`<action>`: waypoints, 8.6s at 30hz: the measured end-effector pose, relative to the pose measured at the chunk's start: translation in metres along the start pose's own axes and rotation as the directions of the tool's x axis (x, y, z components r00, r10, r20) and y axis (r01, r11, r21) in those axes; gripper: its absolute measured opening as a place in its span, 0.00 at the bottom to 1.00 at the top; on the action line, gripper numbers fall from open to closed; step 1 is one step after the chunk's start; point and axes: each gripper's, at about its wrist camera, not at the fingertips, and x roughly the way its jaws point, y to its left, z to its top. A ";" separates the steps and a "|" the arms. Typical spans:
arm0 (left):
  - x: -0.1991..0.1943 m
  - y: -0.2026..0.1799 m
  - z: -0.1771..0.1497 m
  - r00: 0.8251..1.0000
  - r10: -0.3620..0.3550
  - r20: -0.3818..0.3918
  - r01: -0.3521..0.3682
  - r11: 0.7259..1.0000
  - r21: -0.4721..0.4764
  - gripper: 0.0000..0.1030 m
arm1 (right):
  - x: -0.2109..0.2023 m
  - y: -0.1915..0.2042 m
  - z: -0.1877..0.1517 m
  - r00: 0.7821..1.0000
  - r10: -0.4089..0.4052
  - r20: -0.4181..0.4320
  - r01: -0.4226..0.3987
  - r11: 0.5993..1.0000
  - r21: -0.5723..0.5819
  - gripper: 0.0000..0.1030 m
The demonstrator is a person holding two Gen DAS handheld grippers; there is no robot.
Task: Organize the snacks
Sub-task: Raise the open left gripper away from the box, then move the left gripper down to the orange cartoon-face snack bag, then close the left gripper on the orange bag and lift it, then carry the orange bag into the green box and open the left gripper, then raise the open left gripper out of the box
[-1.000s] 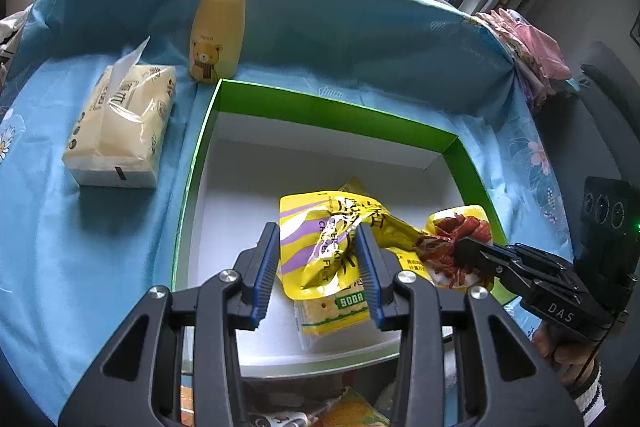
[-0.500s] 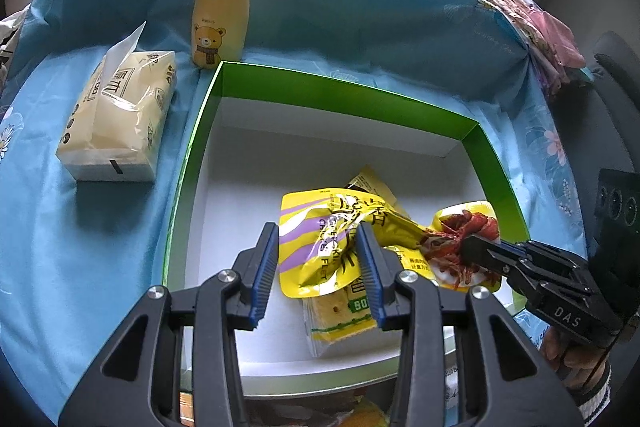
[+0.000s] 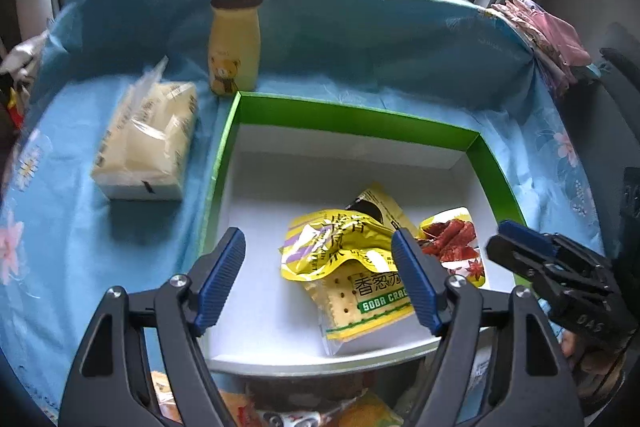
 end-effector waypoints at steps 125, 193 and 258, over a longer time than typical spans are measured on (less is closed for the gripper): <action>-0.087 0.047 -0.120 0.932 -0.362 -0.023 0.332 0.877 -0.348 0.41 | -0.018 0.131 -0.093 0.957 0.253 -0.145 -0.284 0.919 -0.273 0.25; 0.037 -0.011 0.004 0.926 -0.351 -0.135 0.310 0.915 -0.257 0.58 | 0.035 0.021 0.006 0.993 0.093 -0.076 -0.100 0.989 -0.106 0.36; -0.132 -0.035 -0.084 0.990 0.060 0.131 -0.056 0.998 -0.028 1.00 | -0.123 0.078 -0.080 0.998 0.026 0.059 -0.017 0.990 -0.143 0.74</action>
